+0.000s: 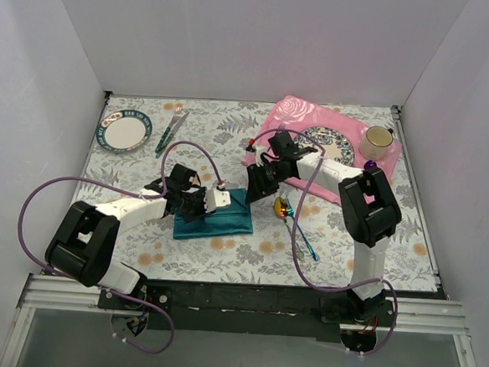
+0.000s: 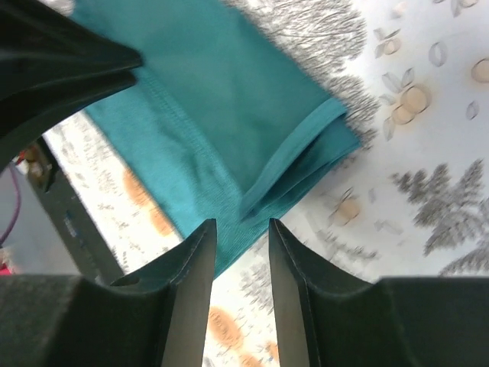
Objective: Fold the napkin into a case and place the utensils inside
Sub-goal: Fold the lower triangle-folded napkin at the center of the board.
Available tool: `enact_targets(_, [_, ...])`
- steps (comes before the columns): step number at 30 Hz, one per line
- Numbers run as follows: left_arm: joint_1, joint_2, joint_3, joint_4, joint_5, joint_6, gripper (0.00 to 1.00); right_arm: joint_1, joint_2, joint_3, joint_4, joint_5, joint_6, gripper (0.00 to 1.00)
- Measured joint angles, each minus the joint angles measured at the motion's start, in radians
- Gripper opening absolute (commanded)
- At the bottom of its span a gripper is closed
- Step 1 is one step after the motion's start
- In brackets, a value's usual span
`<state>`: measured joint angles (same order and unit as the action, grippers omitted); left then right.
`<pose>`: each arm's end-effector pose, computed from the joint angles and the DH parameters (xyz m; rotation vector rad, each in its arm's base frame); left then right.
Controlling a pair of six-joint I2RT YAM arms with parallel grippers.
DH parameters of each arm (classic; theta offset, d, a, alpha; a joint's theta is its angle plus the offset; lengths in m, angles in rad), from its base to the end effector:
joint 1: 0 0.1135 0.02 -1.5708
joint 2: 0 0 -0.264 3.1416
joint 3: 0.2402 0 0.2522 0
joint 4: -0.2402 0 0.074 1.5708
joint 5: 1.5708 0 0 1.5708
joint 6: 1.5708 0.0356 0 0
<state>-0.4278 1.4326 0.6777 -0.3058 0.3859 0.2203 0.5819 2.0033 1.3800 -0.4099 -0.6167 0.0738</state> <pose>0.2268 -0.1181 0.1575 0.9596 2.4382 -0.5792 0.3373 0.2466 0.1704 -0.8897 2.5028 1.0326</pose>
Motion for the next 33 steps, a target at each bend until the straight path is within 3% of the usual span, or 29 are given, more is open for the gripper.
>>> enact_targets(6, [0.0,0.0,0.0,-0.002,0.001,-0.002,0.12,0.0,-0.106,-0.074,-0.01,-0.04,0.006,0.39])
enact_targets(20, [0.0,0.003,0.024,-0.031,0.004,-0.009,0.0,0.037,-0.094,-0.201,0.024,-0.043,0.081,0.35])
enact_targets(26, [0.0,0.003,0.035,-0.039,0.018,-0.018,0.0,0.048,-0.064,-0.201,0.042,-0.037,0.101,0.24])
enact_targets(33, [0.0,0.003,0.058,-0.042,0.043,-0.035,0.0,0.048,-0.055,-0.201,0.051,-0.034,0.126,0.22])
